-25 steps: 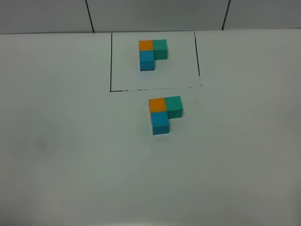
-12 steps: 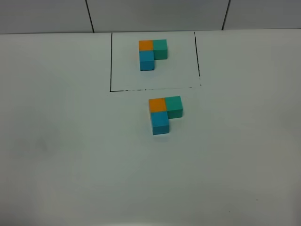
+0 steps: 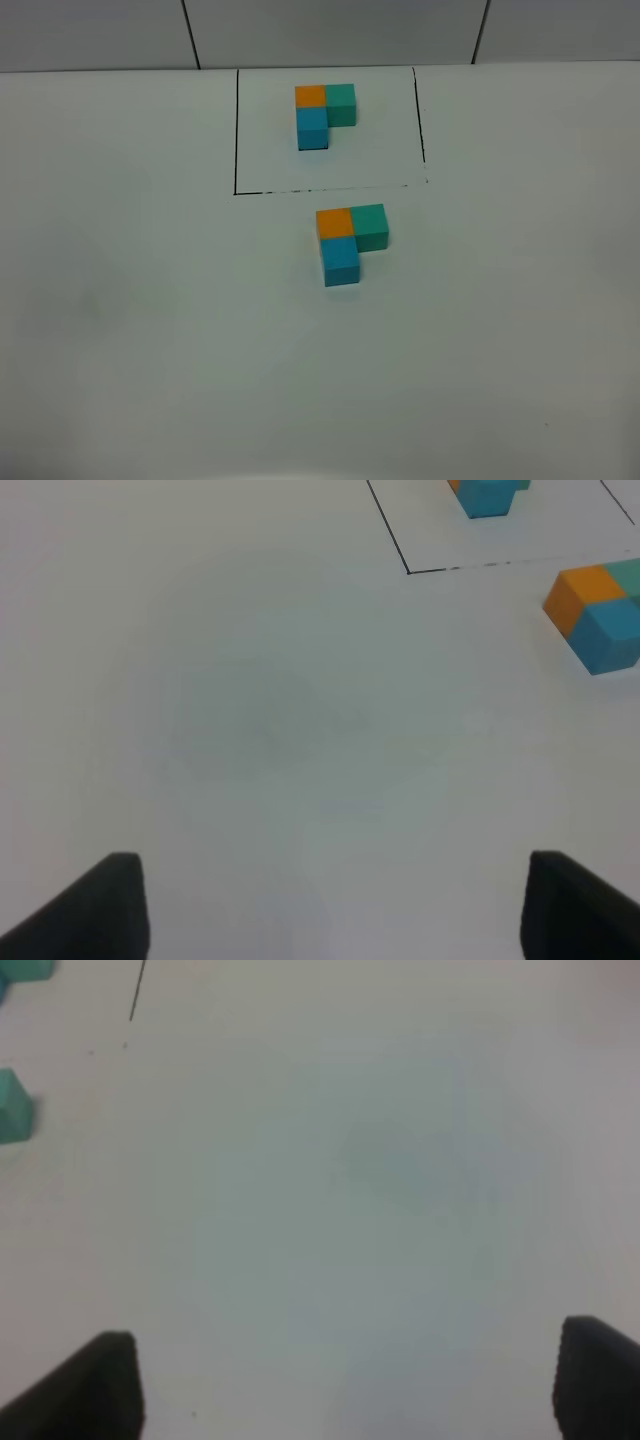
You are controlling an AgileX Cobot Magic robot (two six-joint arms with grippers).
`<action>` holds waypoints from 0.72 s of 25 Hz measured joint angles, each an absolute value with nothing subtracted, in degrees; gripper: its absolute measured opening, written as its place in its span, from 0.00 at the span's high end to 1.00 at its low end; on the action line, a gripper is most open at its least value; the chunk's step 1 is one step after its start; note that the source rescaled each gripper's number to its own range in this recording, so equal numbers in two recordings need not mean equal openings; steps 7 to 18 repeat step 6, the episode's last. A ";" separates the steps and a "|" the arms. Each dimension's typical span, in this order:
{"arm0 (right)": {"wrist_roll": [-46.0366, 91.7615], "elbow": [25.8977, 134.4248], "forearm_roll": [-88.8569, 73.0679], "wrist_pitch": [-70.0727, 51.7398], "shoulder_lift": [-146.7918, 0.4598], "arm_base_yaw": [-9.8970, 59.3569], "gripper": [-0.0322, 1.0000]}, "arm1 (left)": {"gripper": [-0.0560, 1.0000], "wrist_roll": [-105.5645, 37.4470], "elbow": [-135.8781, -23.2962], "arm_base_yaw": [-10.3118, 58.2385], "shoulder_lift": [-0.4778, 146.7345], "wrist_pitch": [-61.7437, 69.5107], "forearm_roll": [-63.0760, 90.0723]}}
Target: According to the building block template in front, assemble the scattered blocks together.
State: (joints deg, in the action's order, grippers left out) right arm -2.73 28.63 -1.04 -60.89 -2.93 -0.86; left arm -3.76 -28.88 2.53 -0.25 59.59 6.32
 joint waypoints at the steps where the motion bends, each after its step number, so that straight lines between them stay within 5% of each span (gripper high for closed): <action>1: -2.73 28.63 -1.04 -60.89 -2.93 -0.86 0.30 | 0.30 -3.76 -28.88 2.53 -0.25 59.59 6.32; 18: -2.66 28.63 -1.06 -60.89 -2.93 -0.86 0.30 | 0.30 -3.76 -28.88 2.53 -0.25 59.59 6.32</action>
